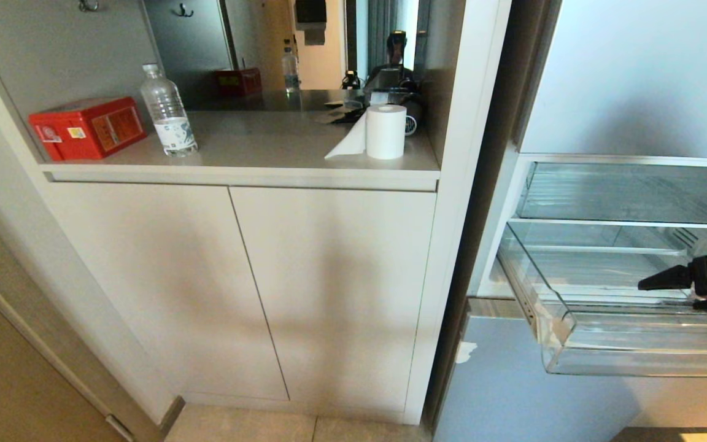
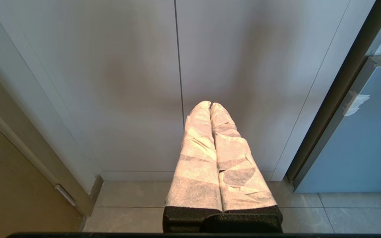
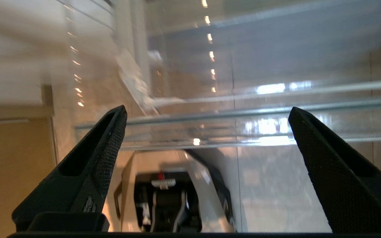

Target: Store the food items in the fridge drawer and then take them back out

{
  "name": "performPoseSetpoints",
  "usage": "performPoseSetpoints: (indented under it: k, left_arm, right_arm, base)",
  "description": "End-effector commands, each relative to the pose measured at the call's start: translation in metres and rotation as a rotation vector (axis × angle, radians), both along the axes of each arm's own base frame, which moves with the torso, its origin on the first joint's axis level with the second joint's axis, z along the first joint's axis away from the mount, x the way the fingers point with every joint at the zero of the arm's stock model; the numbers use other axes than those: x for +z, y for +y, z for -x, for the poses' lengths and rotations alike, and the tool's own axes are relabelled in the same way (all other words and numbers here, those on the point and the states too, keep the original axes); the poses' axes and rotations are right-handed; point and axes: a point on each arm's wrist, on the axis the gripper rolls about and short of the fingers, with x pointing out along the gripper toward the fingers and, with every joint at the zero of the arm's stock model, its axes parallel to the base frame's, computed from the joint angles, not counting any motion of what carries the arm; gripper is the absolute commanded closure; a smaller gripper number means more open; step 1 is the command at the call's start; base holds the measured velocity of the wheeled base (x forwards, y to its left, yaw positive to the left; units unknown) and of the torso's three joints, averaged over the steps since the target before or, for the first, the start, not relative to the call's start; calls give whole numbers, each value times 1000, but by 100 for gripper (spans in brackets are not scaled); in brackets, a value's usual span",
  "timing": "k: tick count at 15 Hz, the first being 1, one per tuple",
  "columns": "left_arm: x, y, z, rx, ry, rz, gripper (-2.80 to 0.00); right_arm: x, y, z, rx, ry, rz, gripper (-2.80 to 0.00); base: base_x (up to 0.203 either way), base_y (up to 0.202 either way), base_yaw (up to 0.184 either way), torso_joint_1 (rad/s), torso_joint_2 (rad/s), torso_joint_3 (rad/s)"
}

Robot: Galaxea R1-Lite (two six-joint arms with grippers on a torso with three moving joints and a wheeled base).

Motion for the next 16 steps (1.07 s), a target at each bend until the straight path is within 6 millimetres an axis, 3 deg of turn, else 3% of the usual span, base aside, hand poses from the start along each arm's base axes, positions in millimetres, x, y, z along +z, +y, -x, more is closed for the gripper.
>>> performPoseSetpoints:
  k: [1,3,4,8,10,16]
  left_arm:
    - [0,0,0,1,1,0,0]
    - [0,0,0,1,1,0,0]
    - [0,0,0,1,1,0,0]
    - [0,0,0,1,1,0,0]
    - [0,0,0,1,1,0,0]
    - [0,0,0,1,0,0,0]
  right_arm:
    - [15,8,7,18,-60,16,-280]
    - [38,19,21,31,-150,44,-280]
    - [48,23,31,29,-189,56,0]
    - [83,50,97,39,-358,83,0]
    - [86,65,134,45,-437,106,0]
    - [37,92,201,33,-581,143,0]
  base:
    - [0,0,0,0,0,0]
    - [0,0,0,0,0,0]
    - [0,0,0,0,0,0]
    - [0,0,0,0,0,0]
    - [0,0,0,0,0,0]
    - [0,0,0,0,0,0]
